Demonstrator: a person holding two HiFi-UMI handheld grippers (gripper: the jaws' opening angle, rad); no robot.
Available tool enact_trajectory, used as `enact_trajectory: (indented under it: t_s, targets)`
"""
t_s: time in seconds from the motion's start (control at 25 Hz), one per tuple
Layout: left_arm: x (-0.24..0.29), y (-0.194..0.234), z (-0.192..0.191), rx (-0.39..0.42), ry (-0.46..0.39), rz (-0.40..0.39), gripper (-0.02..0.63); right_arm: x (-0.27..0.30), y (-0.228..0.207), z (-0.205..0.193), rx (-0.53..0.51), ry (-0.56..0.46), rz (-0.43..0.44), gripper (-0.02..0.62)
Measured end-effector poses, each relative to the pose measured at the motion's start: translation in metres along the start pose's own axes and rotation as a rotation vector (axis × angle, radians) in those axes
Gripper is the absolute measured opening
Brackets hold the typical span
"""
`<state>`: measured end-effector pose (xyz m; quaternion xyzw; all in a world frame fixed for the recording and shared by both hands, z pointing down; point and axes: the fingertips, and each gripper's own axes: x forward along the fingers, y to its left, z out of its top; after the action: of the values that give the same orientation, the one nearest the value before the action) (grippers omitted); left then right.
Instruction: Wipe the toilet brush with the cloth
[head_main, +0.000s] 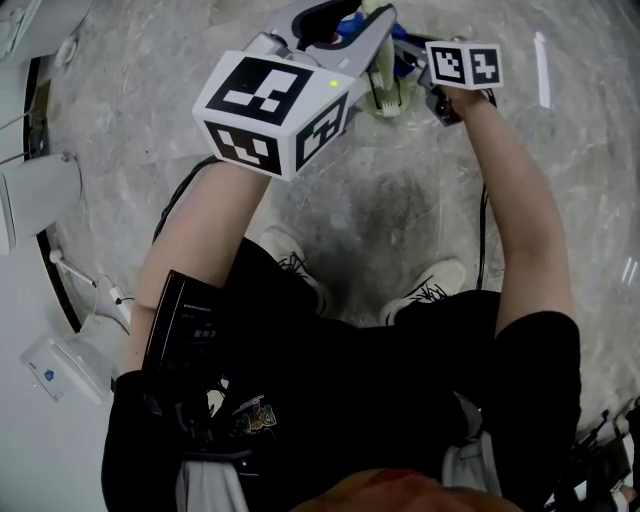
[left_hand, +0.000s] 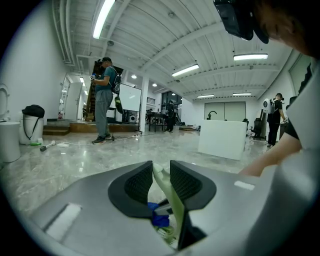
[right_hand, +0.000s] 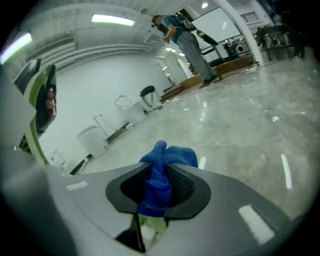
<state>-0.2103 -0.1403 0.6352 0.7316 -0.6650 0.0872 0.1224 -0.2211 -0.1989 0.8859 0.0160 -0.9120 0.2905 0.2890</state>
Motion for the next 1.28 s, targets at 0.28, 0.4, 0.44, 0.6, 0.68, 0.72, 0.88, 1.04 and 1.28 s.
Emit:
enact_trajectory:
  t_s: [0.28,0.4,0.44,0.6,0.68,0.72,0.88,1.04,1.28]
  targets:
    - [0.001,-0.003,0.001,-0.001,-0.004,-0.006,0.118,-0.078,-0.071,-0.134,-0.18,0.415,-0.093,0.089]
    - [0.003,-0.002,0.002,-0.003,-0.003,-0.007,0.118,-0.082,-0.017,-0.198,-0.192,0.584,0.161,0.089]
    - [0.004,-0.001,0.003,-0.004,-0.002,-0.007,0.118,-0.075,0.007,-0.208,-0.194,0.596,0.232,0.089]
    - [0.007,-0.003,0.005,0.002,-0.001,-0.009,0.118,-0.026,0.099,-0.186,-0.205,0.43,0.361,0.089]
    - [0.007,-0.003,0.004,0.004,0.001,-0.007,0.118,-0.006,0.128,-0.152,-0.153,0.296,0.369,0.089]
    - [0.007,-0.002,0.003,0.004,0.003,-0.005,0.118,0.0,0.135,-0.137,-0.11,0.242,0.374,0.089]
    - [0.005,0.003,0.0,0.001,0.013,0.006,0.118,-0.007,0.135,-0.137,-0.051,0.305,0.491,0.089]
    - [0.004,0.004,-0.001,0.002,0.013,0.007,0.118,-0.054,0.069,-0.206,-0.067,0.58,0.471,0.089]
    - [0.005,0.001,0.003,0.005,0.006,-0.004,0.118,-0.105,-0.08,-0.16,0.063,0.377,0.008,0.088]
